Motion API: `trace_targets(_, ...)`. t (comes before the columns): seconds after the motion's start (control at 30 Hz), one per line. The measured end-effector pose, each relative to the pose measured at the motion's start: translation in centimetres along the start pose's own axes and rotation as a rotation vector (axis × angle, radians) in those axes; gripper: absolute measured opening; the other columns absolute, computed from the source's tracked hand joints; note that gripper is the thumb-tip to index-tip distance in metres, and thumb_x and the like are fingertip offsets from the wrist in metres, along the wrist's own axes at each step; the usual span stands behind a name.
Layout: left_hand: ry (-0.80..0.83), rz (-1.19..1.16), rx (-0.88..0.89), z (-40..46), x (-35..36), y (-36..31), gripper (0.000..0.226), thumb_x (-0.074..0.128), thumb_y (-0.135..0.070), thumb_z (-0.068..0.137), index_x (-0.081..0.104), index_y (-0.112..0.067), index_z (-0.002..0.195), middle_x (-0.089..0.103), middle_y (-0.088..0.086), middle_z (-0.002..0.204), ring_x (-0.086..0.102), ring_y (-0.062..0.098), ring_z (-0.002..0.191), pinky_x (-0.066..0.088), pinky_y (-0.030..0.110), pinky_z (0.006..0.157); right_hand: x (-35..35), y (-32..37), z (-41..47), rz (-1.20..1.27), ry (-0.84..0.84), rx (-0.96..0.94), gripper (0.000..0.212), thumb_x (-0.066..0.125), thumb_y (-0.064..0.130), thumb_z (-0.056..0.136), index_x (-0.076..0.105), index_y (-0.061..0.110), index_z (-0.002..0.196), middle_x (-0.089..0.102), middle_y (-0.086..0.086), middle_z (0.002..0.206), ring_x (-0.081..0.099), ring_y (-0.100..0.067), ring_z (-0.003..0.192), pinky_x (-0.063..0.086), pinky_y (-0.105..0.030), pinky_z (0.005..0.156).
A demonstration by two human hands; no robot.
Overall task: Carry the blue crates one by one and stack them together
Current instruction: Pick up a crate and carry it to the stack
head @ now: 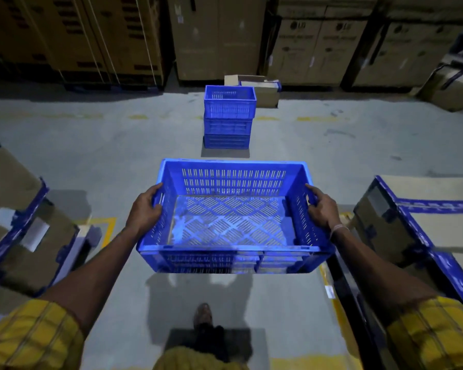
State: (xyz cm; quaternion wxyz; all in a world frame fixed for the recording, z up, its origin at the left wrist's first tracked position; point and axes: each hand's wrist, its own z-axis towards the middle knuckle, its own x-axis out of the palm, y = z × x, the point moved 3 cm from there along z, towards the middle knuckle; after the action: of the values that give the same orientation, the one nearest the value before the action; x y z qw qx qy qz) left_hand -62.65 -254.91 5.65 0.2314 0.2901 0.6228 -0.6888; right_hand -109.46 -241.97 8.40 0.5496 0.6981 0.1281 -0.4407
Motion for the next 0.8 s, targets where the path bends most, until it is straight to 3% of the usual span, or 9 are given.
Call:
trace_targets(0.1, -0.003, 0.01, 0.01, 8.0, 0.3, 0.0, 0.065, 0.057, 0.0, 0.086, 0.049, -0.02, 0.148, 0.061, 0.013, 0.137, 0.062, 0.032, 0.116, 0.046, 0.036, 0.094, 2.1, 1.7, 6.9, -0.001, -0.016, 0.01, 0.063, 0.052, 0.009, 0.079, 0.054, 0.019, 0.141, 0.066, -0.031, 0.096, 0.063, -0.044, 0.088, 0.047, -0.04, 0.078)
trace_targets(0.2, 0.024, 0.04, 0.046, 16.4, -0.1, -1.0, 0.065, 0.057, 0.002, 0.085, 0.05, -0.017, 0.147, 0.063, 0.016, 0.133, 0.063, 0.033, 0.113, 0.046, 0.035, 0.093, 3.2, 4.1, 13.9, 0.011, -0.047, 0.023, 0.078, 0.041, 0.022, 0.065, 0.054, 0.019, 0.142, 0.065, -0.031, 0.103, 0.062, -0.045, 0.094, 0.047, -0.038, 0.083)
trace_targets(0.43, 0.029, 0.064, 0.055, 33.6, 0.4, -2.7, 0.066, 0.057, -0.001, 0.084, 0.05, -0.019, 0.147, 0.062, 0.015, 0.134, 0.063, 0.033, 0.114, 0.048, 0.037, 0.094, 5.1, 9.1, 28.7, 0.035, -0.089, 0.036, 0.077, 0.039, 0.026, 0.067, 0.055, 0.016, 0.141, 0.066, -0.03, 0.102, 0.063, -0.044, 0.092, 0.045, -0.036, 0.08)
trace_targets(0.8, 0.014, 0.046, 0.017, 60.3, 8.7, -5.6, 0.065, 0.056, -0.003, 0.086, 0.049, -0.023, 0.147, 0.067, 0.017, 0.123, 0.066, 0.034, 0.101, 0.053, 0.041, 0.086, 8.4, 10.1, 57.5, 0.064, -0.056, 0.031, 0.079, 0.04, 0.024, 0.064, 0.054, 0.017, 0.141, 0.067, -0.028, 0.097, 0.063, -0.042, 0.086, 0.047, -0.039, 0.079)
